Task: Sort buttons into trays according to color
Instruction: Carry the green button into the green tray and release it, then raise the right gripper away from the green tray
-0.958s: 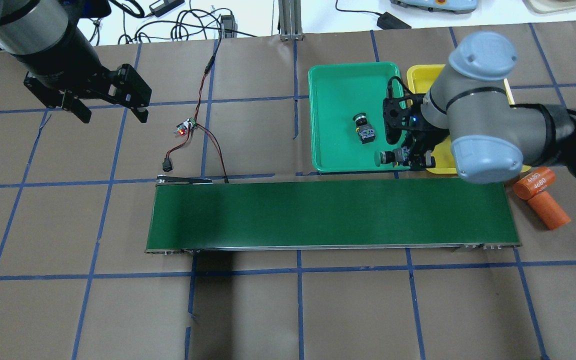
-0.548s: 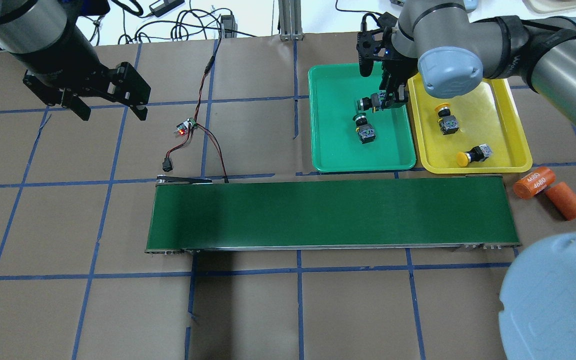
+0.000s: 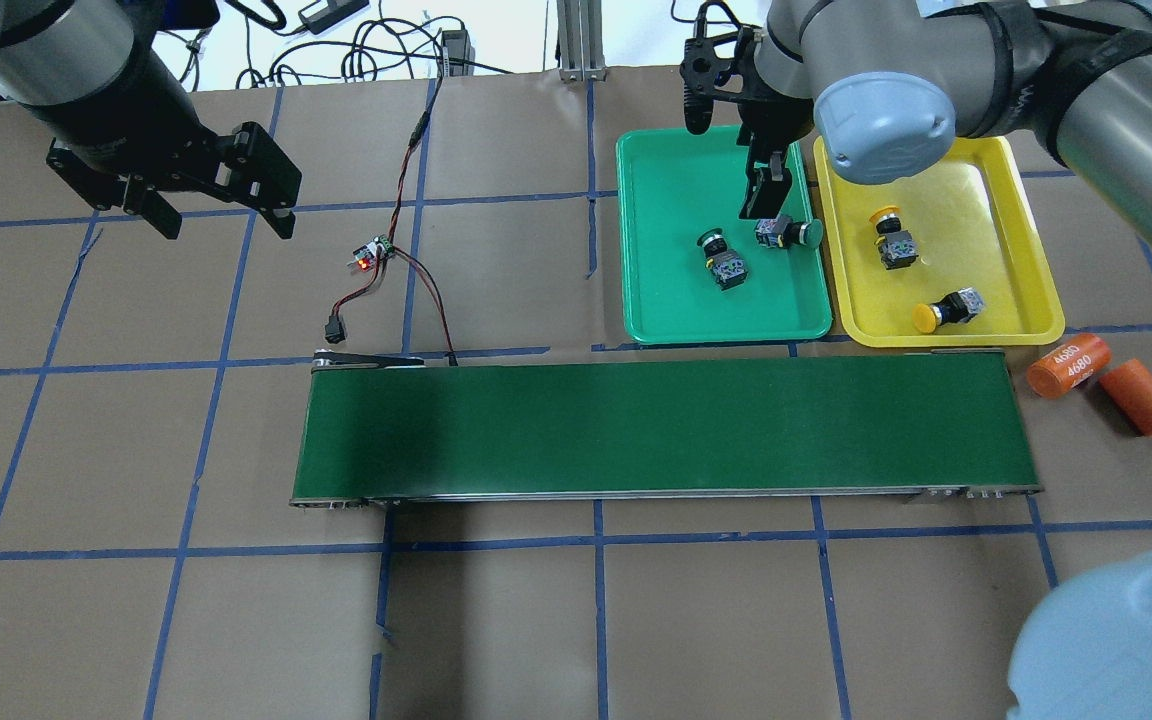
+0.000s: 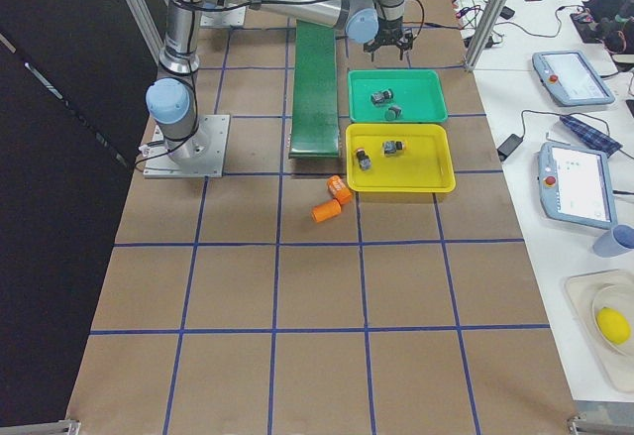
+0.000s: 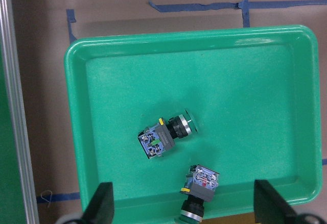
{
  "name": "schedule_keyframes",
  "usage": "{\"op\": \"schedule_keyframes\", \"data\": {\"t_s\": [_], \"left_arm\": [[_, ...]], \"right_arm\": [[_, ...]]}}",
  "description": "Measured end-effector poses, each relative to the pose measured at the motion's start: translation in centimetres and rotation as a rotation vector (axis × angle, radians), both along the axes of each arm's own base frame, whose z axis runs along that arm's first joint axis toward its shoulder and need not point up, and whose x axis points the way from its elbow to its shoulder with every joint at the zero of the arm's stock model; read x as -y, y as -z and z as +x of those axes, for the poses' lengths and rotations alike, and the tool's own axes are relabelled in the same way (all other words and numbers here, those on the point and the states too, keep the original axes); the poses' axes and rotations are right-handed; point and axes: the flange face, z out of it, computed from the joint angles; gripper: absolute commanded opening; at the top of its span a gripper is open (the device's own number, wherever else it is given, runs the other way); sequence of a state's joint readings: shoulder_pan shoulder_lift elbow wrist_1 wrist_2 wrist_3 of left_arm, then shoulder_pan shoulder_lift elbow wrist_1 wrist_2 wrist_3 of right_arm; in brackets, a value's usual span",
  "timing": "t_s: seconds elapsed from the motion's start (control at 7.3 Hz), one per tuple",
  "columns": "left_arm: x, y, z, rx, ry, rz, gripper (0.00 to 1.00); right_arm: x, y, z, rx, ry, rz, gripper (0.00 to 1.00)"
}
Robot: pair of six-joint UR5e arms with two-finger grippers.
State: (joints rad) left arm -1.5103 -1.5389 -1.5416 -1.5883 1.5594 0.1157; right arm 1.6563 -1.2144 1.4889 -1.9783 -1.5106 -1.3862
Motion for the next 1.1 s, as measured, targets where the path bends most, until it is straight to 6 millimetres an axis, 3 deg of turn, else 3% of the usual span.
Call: {"op": "schedule_keyframes", "data": {"t_s": [0.27,0.55,0.82,1.1], "left_arm": [[0.1,0.1,0.0,0.000,0.001,-0.002,1.00],[0.2,0.2,-0.1,0.000,0.004,-0.002,1.00],[0.2,0.2,0.0,0.001,0.003,-0.003,1.00],[0.2,0.1,0.1,0.001,0.003,-0.006,1.00]], "right_arm": [[-2.8,-4.9,0.5,0.011,0.116,0.045,1.00],[-7.2,-9.0,1.8,0.010,0.242,0.110,1.00],[-10.3,-10.9,2.7,-0.001,0.380,0.154,1.00],[-11.0,-11.3,2.7,-0.006,0.597,0.172,1.00]]}}
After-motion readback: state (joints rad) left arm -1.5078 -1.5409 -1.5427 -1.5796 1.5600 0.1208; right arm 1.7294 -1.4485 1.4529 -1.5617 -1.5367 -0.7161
